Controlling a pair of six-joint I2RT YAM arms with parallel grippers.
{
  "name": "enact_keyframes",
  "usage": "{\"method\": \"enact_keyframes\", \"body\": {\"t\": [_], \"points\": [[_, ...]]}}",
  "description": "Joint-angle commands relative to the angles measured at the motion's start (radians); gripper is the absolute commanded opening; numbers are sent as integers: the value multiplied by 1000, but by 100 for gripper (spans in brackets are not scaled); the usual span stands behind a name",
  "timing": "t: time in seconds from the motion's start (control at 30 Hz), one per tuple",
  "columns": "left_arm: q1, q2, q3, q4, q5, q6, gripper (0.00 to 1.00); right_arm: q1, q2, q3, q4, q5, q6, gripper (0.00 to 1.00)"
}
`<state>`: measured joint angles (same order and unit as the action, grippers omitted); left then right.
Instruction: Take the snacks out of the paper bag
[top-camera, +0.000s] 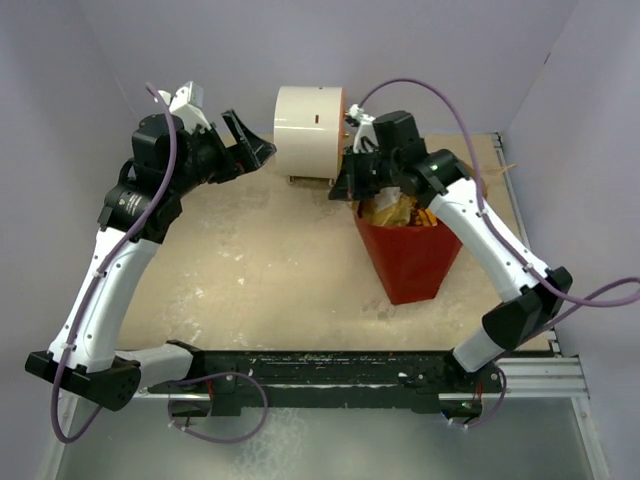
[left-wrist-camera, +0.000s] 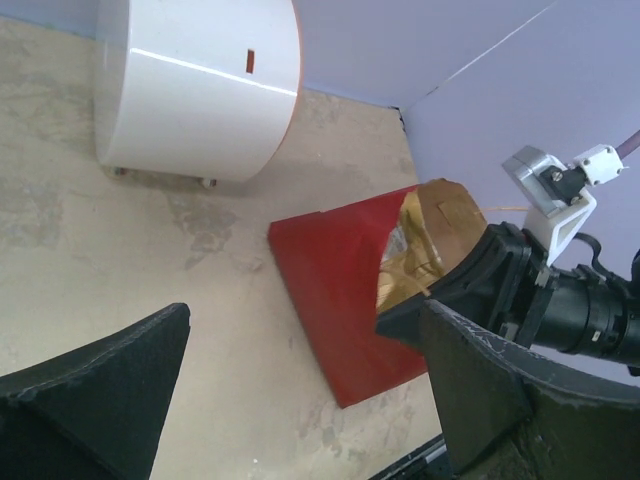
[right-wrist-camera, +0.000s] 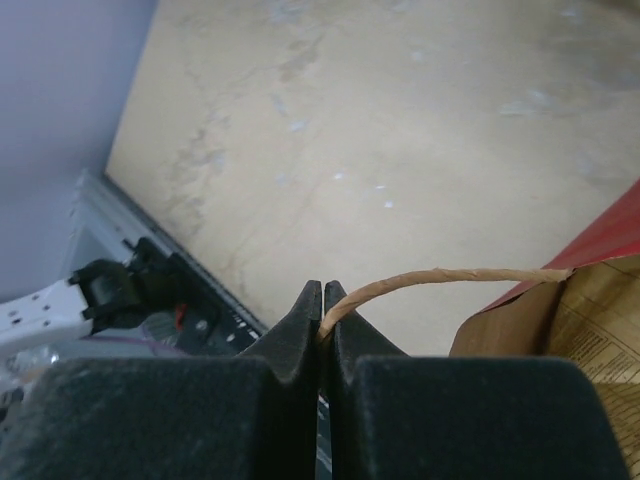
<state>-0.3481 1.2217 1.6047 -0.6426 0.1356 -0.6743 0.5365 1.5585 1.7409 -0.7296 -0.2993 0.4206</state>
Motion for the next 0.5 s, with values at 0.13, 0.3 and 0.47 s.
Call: {"method": "enact_keyframes", "body": {"t": [0.13, 0.3, 0.47], "points": [[6, -62, -63, 54, 49, -116, 99, 126, 30, 120, 151, -160, 120, 12], [5, -56, -121, 133, 168, -142, 99, 124, -34, 149, 12, -90, 35, 51], [4, -7, -131, 189, 316, -142, 100, 123, -157, 95, -106, 71, -17, 78]]}}
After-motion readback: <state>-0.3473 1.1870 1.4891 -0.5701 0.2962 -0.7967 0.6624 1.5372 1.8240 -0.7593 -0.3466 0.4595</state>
